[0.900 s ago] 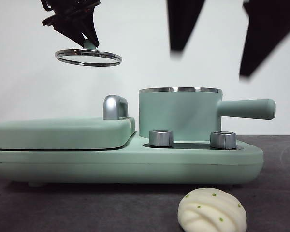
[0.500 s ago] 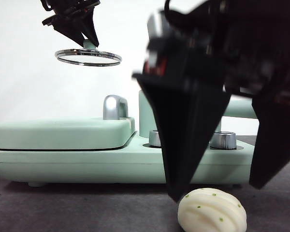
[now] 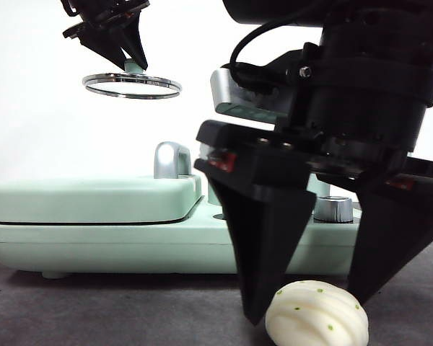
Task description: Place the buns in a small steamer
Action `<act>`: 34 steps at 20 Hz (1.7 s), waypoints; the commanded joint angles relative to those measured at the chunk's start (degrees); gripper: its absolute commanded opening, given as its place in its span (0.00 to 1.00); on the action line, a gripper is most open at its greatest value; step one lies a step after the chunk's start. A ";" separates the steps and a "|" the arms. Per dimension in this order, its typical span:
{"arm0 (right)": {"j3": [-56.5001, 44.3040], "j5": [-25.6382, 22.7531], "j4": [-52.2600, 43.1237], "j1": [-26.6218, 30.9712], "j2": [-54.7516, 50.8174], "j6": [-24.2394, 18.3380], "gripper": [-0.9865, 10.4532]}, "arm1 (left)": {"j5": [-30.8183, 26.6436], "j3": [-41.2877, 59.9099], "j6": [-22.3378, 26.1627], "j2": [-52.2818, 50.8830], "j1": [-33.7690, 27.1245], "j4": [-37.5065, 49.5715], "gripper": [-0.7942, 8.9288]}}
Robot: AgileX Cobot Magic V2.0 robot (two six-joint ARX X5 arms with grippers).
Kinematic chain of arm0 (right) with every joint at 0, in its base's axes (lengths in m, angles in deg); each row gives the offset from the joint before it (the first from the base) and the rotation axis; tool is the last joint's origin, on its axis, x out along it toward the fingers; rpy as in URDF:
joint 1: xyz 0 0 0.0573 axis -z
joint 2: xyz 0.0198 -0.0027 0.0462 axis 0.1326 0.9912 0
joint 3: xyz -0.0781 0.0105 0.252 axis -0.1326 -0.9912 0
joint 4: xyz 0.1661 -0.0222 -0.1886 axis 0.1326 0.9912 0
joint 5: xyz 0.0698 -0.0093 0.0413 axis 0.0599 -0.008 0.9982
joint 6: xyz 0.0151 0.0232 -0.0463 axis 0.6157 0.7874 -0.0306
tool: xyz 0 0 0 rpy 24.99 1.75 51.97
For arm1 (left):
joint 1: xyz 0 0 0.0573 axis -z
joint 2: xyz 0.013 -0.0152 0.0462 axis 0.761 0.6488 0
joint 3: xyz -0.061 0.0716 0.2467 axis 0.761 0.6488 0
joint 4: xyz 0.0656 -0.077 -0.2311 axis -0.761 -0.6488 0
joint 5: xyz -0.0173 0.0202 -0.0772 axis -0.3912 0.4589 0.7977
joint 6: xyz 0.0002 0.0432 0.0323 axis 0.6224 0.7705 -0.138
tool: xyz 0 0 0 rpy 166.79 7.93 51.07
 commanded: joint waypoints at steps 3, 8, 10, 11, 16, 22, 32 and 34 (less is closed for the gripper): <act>0.44 -0.28 -0.35 0.50 1.20 -0.24 0.39 | 0.17 -2.38 -0.44 -0.33 0.24 1.46 0.11; 0.44 -0.02 -0.37 1.97 3.10 -0.24 0.32 | 0.17 -2.38 -0.63 -0.33 0.24 1.46 0.11; 0.44 -0.02 -0.57 1.95 3.19 -0.24 0.25 | 0.20 -2.38 -0.63 -0.33 0.24 1.46 0.11; 0.46 0.13 -0.87 1.88 3.19 -0.22 0.23 | 0.20 -2.38 -0.63 -0.33 0.24 1.44 0.11; 3.58 1.55 1.29 2.08 3.02 -0.33 0.22 | 0.20 -2.38 -0.63 -0.33 0.24 1.42 0.11; 23.19 1.75 20.87 5.27 2.95 -5.46 0.22 | 0.20 -2.38 -0.61 -0.33 0.24 1.44 0.11; 55.36 2.47 34.91 24.57 12.48 -22.18 0.22 | 0.20 -2.38 -0.61 -0.33 0.24 1.51 0.11; 58.27 2.99 35.15 26.58 15.54 -23.52 0.22 | 0.17 -2.38 -0.61 -0.33 0.24 1.51 0.11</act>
